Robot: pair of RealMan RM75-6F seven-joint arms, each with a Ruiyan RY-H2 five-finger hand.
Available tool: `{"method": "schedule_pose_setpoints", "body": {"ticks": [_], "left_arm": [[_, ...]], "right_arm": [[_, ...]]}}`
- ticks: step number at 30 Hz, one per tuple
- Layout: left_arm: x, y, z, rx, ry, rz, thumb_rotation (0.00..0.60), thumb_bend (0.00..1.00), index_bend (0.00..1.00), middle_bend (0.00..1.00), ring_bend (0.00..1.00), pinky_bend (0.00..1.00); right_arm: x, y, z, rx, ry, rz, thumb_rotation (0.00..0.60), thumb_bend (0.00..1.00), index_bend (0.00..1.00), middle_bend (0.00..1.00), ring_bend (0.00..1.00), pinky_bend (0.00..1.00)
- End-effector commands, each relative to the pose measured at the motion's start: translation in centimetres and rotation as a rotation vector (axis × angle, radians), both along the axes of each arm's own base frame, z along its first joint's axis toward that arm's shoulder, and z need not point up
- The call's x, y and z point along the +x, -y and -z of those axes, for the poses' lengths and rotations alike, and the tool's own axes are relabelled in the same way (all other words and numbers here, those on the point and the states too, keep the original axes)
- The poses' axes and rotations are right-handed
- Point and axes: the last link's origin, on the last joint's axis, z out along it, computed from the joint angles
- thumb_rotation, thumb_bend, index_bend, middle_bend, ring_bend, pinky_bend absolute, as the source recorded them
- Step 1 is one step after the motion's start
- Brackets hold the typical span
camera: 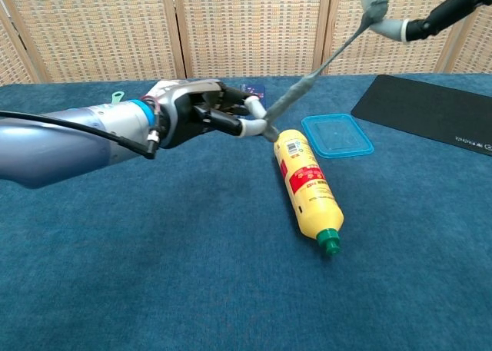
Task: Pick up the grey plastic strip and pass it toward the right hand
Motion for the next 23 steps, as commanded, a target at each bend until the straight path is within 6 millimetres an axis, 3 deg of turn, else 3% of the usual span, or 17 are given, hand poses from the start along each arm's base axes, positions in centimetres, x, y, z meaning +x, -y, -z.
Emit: {"method": "schedule_pose_setpoints", "body": {"ticks": [1,10,15,23], "left_arm": [[-2.0,-0.6,-1.3,0.031,-0.021,-0.029,0.6,0.65,0.73,0.0,0.0,0.0],[-7.6,-2.0,-5.4,0.127,-0.091,-0.106,0.6,0.65,0.73,0.0,0.0,0.0],[-12.6,-2.9,-9.6,0.209,-0.152,-0.188,0.6,0.65,0.73,0.0,0.0,0.0],[-14.7,-2.6,-12.2,0.247,-0.169,-0.198,0.6,0.65,0.73,0.0,0.0,0.0]], "right_arm": [[-0.4,0.3,-0.8,-0.033,-0.002,0.016,0.6,0.62,0.79,0.2,0.0,0.0],[-2.2,1.1,-3.0,-0.123,-0.03,0.061,0.6,0.63,0.79,0.21,0.0,0.0],[-5.1,1.4,-4.8,-0.178,-0.054,0.137,0.6,0.63,0.79,0.21,0.0,0.0],[-7.0,0.5,-3.9,-0.144,-0.092,0.16,0.6,0.63,0.79,0.21,0.0,0.0]]}}
